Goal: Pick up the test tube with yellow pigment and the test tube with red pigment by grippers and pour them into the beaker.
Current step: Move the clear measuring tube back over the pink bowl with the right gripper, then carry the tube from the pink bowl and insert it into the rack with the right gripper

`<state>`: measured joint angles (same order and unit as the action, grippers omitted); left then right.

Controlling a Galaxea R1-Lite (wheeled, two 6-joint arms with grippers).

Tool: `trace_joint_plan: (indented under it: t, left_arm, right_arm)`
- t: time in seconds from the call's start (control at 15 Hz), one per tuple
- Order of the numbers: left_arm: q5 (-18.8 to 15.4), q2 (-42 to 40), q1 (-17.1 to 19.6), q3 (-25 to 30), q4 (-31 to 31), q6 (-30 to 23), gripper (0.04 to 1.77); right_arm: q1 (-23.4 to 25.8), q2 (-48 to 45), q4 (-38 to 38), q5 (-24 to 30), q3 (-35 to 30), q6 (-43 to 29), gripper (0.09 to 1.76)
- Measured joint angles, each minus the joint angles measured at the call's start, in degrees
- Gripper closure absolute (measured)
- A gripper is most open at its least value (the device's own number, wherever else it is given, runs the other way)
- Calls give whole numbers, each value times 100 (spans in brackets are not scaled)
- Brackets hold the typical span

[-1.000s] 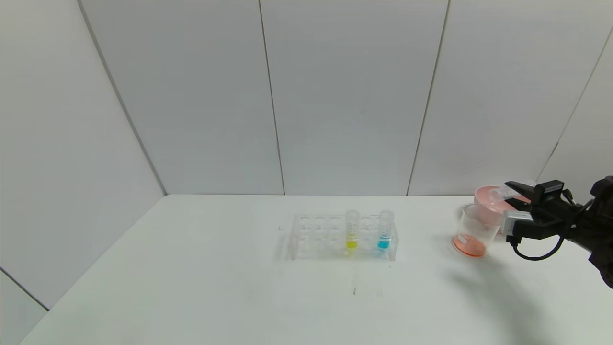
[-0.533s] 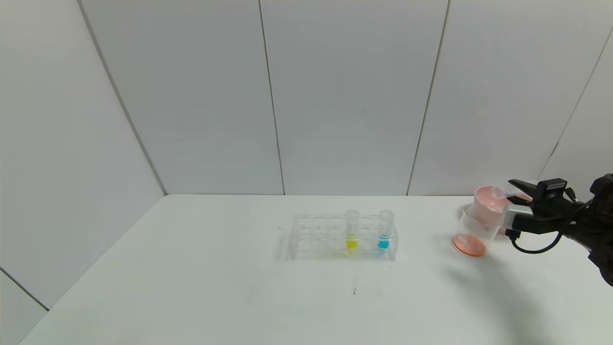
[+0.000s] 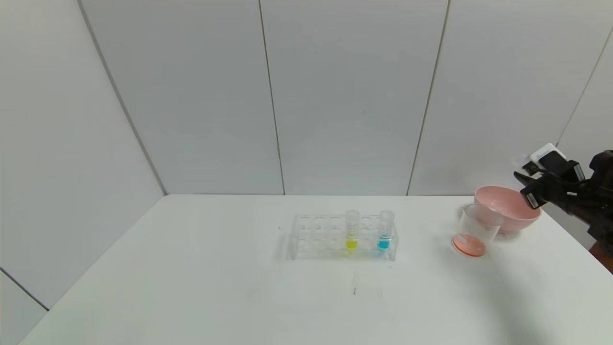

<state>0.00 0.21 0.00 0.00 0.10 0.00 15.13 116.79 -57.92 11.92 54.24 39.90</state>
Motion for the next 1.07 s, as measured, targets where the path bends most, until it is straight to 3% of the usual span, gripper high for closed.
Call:
trace_joint_plan:
  t: [0.13, 0.6, 0.8, 1.07]
  left_arm:
    - [0, 0, 0, 0, 0, 0, 5]
    - [-2, 0, 0, 0, 0, 0, 5]
    - [0, 0, 0, 0, -2, 0, 5]
    - [0, 0, 0, 0, 0, 0, 5]
  right_arm:
    - [5, 5, 4, -90, 105, -834, 136]
    - [27, 212, -40, -98, -101, -2009, 136]
    - [35, 328, -117, -95, -51, -2044, 99]
    - [69, 439, -143, -90, -29, -2044, 65]
